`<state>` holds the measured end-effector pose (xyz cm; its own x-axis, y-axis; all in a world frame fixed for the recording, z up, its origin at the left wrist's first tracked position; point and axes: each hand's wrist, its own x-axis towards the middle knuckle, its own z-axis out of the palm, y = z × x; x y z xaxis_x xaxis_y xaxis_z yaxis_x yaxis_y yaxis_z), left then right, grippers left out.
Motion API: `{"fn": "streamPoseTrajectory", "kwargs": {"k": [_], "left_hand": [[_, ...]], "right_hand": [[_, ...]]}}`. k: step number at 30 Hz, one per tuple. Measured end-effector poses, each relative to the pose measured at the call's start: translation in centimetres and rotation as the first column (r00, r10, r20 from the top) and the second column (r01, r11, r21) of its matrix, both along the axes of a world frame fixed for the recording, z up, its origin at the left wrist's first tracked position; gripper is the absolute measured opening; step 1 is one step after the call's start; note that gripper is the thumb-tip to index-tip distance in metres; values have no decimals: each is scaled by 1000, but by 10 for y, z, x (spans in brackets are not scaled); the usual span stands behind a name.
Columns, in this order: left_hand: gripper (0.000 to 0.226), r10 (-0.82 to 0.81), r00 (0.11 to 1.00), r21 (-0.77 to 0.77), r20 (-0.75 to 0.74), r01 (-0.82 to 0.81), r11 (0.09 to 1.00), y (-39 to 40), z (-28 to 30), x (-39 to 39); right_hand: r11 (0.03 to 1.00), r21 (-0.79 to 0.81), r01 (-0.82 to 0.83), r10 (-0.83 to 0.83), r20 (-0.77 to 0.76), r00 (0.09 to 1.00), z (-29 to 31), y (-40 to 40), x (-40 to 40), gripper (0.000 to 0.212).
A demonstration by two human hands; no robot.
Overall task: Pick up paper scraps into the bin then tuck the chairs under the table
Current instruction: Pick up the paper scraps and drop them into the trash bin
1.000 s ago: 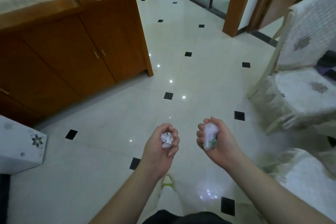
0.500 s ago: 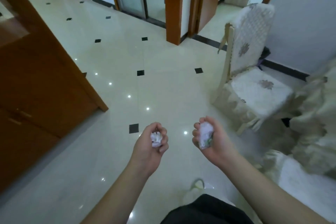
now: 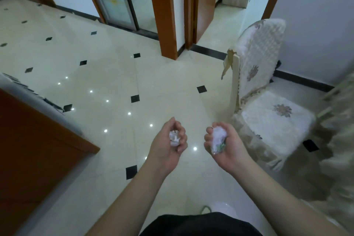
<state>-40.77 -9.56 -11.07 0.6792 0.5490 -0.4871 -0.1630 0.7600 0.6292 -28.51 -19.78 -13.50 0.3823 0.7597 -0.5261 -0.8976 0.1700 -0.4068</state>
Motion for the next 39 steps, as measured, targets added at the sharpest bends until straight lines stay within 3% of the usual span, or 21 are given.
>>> {"fn": "streamPoseTrajectory", "kwargs": {"k": [8, 14, 19, 24, 28, 31, 39], "left_hand": [[28, 27, 1000, -26, -12, -27, 999, 151, -16, 53], [20, -16, 999, 65, -37, 19, 998, 271, -8, 72], [19, -75, 996, 36, -56, 77, 996, 348, -15, 117], [14, -140, 990, -12, 19, 140, 990, 393, -21, 188], [16, -195, 981, -28, 8, 195, 980, 426, -30, 259], [14, -224, 974, -18, -35, 223, 975, 450, -29, 321], [15, -313, 947, 13, -67, 315, 949, 500, -10, 472]], "right_hand": [[999, -7, -32, 33, 23, 999, -3, 157, 53, 14], [997, -70, -40, 50, 145, 988, 10, 268, 93, 11], [995, -72, 69, -61, 105, 993, 11, 322, 132, 11], [987, -82, 138, -131, 94, 987, -3, 349, 191, 11], [979, -51, 198, -194, 69, 979, -22, 372, 257, 26], [971, -91, 221, -221, 12, 975, -30, 395, 308, 13], [966, -83, 245, -248, -30, 968, -21, 452, 447, 12]]}}
